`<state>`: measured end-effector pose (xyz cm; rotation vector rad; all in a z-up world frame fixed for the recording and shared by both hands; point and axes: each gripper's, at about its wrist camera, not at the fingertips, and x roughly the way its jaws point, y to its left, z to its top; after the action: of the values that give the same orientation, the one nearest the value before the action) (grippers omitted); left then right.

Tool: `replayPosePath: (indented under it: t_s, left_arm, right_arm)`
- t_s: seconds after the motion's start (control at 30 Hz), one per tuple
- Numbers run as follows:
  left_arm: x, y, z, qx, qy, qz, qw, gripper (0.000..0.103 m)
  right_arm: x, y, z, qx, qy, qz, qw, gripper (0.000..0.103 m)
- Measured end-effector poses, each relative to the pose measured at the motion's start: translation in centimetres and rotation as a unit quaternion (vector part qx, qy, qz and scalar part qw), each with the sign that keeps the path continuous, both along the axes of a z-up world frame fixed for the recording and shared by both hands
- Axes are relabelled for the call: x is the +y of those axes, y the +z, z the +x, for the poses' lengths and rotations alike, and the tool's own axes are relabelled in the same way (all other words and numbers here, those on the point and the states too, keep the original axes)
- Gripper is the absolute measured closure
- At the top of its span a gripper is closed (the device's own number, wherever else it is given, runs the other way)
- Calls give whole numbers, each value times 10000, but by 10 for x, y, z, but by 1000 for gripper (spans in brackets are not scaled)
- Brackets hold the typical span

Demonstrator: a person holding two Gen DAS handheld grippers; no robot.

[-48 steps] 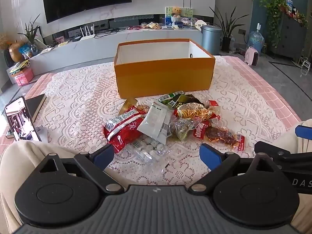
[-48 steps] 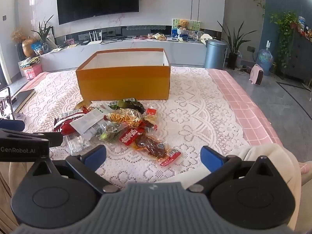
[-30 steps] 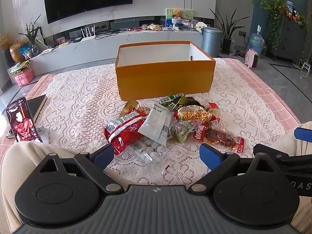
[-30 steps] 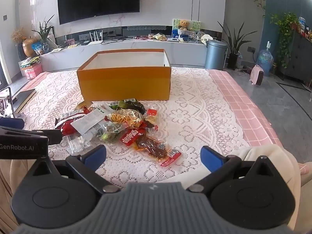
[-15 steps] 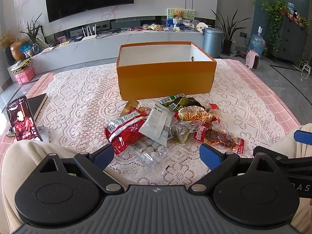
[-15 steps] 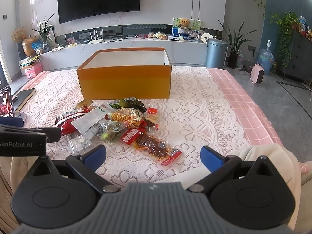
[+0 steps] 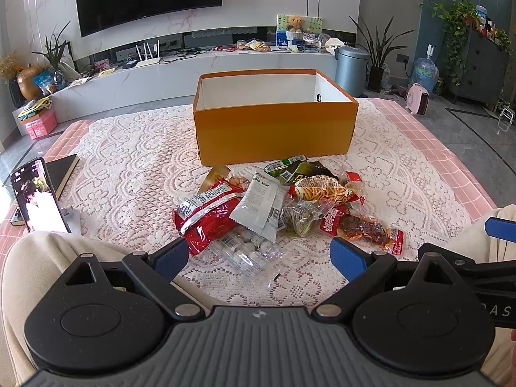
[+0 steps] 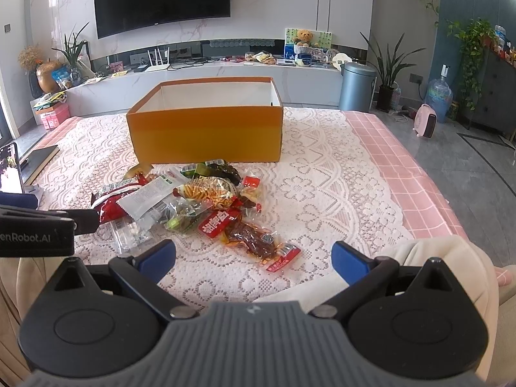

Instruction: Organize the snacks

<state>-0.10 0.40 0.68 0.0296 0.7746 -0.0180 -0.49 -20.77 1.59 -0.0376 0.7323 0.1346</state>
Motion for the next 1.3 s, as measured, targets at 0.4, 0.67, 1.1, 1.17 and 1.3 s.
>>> replayPosePath:
  t_s: [0.4,0.67,1.1,1.17,1.3]
  left_arm:
    - [-1,0,-1,-20,11,5,10000,0]
    - [-1,1,-1,-20,10,1,10000,0]
    - [-1,1,-1,-21,9,-5,10000,0]
    - [-1,1,-1,-21,8,-4,10000,0]
    - [0,1,-1,-22,8,-7,10000,0]
  right_arm:
    - [0,-1,0,12,-7,3,10000,3]
    - [0,-3,-1,30,-13,5,10000,3]
    - [-1,-5,-3,52,-19,14,10000,3]
    - [-2,-7,-4,65,-18,19,10000,3]
    - [-1,-6,0,110,-42,23,9999,3]
